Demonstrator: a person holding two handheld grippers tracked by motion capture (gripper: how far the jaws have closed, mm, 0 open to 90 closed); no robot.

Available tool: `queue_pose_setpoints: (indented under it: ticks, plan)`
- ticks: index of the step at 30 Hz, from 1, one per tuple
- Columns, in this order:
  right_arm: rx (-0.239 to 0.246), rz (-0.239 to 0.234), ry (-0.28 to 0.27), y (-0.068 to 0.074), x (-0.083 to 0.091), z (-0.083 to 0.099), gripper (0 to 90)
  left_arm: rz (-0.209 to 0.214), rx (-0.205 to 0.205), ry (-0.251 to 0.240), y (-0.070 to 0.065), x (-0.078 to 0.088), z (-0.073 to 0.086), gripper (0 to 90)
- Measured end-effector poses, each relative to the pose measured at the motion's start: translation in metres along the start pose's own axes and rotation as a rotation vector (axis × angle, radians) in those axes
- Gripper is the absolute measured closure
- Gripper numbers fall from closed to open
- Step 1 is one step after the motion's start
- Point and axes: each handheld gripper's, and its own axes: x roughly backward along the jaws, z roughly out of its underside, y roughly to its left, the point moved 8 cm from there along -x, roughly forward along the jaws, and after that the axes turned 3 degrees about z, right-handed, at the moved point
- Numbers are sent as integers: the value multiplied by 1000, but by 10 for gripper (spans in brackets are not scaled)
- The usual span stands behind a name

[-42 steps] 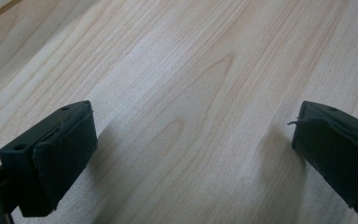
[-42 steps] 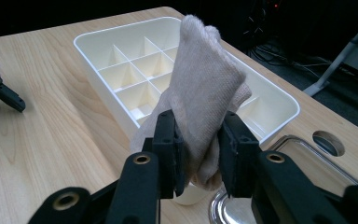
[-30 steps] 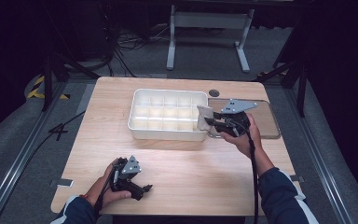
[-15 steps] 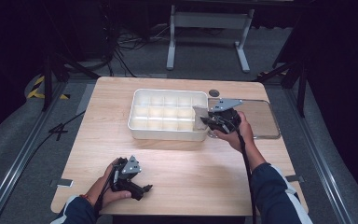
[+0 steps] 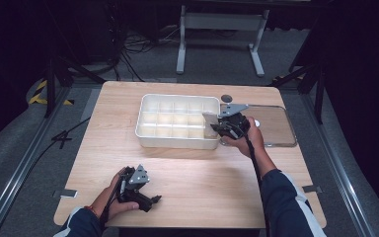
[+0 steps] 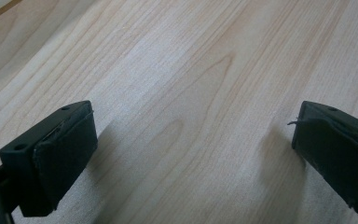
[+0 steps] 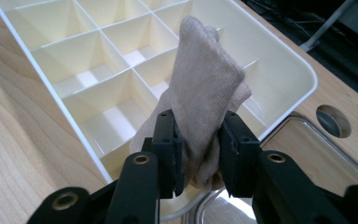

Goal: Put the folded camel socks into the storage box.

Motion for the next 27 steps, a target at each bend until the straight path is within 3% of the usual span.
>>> queue_pose_setpoints:
  ticks: [8,15,19,27]
  plan:
    - [37,-10,84,6,-12,8,698,0,2,-2,0,0,0,2]
    - [52,-53,163,10,-20,14,685,0,2,-1,0,0,0,2]
    - [44,-58,174,9,-20,13,669,0,1,-1,0,0,0,2]
    - [-22,-98,167,4,-17,9,596,0,2,-2,0,0,0,2]
